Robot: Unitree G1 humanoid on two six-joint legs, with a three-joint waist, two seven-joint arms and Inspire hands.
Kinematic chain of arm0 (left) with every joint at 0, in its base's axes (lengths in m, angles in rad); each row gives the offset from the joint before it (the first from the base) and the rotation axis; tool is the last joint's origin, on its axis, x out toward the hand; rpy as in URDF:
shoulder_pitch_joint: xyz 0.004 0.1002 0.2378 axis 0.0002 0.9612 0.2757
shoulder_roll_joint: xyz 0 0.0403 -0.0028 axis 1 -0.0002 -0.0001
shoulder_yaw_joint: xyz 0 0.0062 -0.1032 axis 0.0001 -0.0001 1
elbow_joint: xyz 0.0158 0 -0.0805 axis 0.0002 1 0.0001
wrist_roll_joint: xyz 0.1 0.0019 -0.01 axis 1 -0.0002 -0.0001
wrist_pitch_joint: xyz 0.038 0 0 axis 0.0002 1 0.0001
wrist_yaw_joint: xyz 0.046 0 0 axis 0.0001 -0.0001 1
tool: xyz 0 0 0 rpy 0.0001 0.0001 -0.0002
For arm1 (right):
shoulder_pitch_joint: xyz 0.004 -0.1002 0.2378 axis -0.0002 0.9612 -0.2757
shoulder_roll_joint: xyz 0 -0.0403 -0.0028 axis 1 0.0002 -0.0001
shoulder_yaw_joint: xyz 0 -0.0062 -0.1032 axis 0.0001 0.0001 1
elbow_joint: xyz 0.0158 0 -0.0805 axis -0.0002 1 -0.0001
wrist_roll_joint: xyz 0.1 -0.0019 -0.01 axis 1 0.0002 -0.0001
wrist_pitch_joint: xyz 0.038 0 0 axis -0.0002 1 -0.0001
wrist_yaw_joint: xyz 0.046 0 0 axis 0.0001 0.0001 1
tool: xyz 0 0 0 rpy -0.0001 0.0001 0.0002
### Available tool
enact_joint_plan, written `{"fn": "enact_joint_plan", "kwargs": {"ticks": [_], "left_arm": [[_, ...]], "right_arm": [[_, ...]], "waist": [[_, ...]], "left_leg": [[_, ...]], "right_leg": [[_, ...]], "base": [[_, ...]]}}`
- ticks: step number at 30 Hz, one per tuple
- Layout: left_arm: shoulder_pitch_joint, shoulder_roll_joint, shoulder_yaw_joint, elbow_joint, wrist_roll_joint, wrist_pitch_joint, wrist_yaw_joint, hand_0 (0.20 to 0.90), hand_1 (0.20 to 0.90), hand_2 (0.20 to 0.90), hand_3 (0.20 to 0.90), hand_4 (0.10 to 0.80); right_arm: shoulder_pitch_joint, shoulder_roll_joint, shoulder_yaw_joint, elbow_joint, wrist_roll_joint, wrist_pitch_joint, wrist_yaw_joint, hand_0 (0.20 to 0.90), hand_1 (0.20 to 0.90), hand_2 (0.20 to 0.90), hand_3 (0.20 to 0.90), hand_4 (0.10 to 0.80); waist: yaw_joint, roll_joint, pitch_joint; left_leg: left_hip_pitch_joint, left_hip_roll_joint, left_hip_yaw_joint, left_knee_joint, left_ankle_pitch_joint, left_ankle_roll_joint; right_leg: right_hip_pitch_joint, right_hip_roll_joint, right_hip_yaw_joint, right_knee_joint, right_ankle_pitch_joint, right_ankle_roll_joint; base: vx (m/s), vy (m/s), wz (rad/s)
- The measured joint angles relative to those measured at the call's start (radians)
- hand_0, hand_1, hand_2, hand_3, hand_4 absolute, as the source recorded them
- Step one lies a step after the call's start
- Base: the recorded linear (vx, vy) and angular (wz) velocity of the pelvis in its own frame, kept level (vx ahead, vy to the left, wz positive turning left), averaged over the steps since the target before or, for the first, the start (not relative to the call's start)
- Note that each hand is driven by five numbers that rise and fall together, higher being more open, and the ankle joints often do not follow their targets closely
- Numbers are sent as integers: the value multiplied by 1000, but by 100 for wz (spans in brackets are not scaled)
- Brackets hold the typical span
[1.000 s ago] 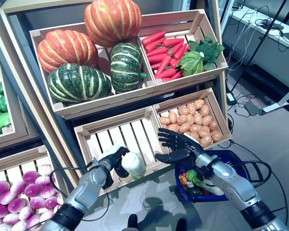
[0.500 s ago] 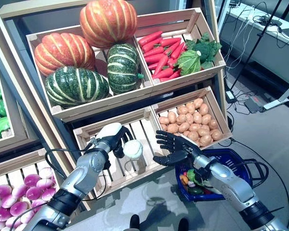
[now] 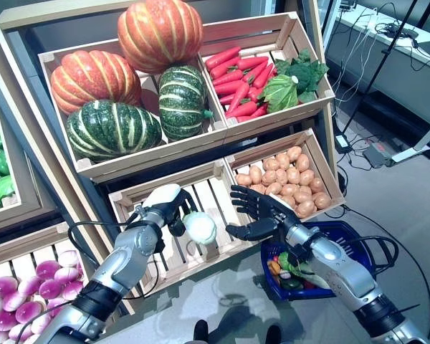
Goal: Put vegetables into the basket
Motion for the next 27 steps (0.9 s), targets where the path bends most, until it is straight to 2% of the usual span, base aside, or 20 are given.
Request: {"fn": "enact_joint_plan", "kwargs": {"ticks": [6,12,19,27], "left_arm": [[0,-20,-3,1,-85,29,1,300,300,300,300,400],[0,-46,-4,3,-139,43,3,300,300,300,300,400],[0,-79,-4,16,-277,85,24,300,300,300,300,400],[0,-96,-3,21,-402,85,49,300,300,300,300,400]], "right_arm": [[-9,9,3,0,-50,-46,-30,900,900,900,900,800],[-9,14,4,0,-58,-55,-46,900,900,900,900,800],[-11,15,5,0,-90,-83,-73,900,900,900,900,800],[-11,9,5,0,-90,-95,-95,900,900,900,900,800]], "waist": [[3,12,-7],[2,14,-8],[7,18,-11],[7,31,-20]], "left_leg": [[0,0,0,0,0,0],[0,0,0,0,0,0],[0,0,0,0,0,0],[0,0,0,0,0,0]], "right_leg": [[0,0,1,0,0,0],[0,1,2,0,0,0],[0,1,2,0,0,0],[0,3,2,0,0,0]], "base": [[0,0,0],[0,0,0],[0,0,0],[0,0,0]]}}
